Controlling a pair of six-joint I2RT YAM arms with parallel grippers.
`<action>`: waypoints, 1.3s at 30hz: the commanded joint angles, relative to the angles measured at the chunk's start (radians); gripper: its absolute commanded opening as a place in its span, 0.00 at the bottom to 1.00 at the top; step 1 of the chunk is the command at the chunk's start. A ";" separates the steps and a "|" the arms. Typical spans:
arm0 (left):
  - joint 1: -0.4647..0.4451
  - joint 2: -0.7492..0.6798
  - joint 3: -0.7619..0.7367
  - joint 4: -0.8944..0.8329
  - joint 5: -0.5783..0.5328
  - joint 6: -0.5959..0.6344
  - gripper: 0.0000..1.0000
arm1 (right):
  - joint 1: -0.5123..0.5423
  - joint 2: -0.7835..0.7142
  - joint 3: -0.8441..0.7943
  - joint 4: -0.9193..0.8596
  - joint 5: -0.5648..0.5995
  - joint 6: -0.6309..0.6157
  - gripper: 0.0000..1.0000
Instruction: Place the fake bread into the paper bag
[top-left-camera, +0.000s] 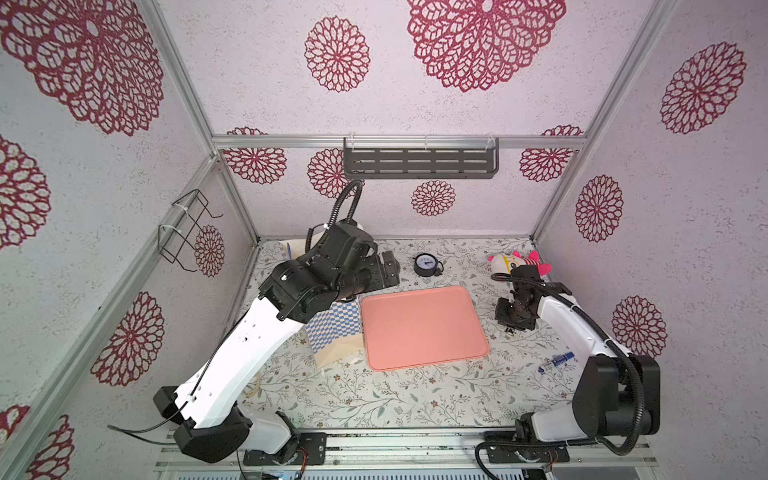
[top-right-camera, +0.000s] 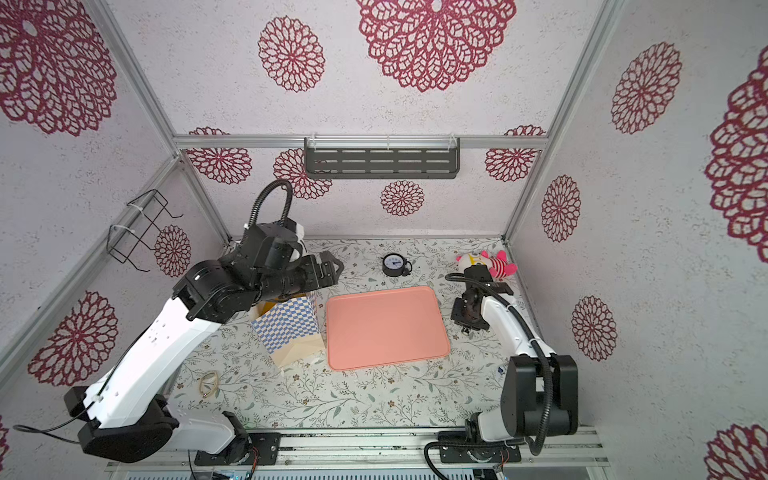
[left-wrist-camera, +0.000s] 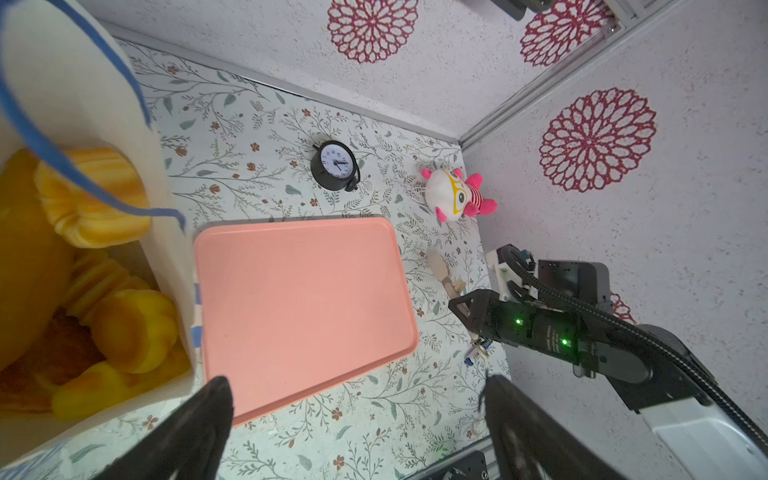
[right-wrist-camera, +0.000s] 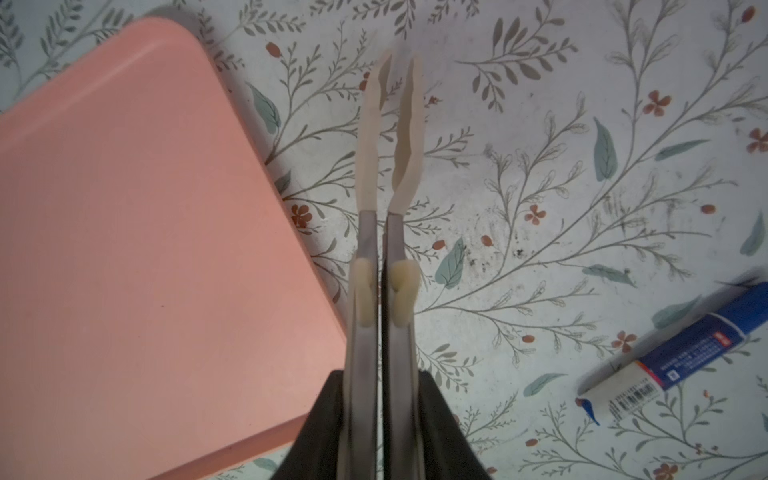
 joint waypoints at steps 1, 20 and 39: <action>-0.037 0.061 0.019 0.060 0.013 0.000 0.97 | -0.012 0.018 -0.014 0.058 0.022 -0.036 0.28; -0.139 0.358 0.107 0.086 0.068 0.177 0.97 | -0.107 0.203 -0.065 0.095 -0.016 -0.038 0.28; -0.133 0.331 0.077 0.091 0.079 0.150 0.97 | -0.111 0.212 -0.048 0.076 0.044 -0.015 0.62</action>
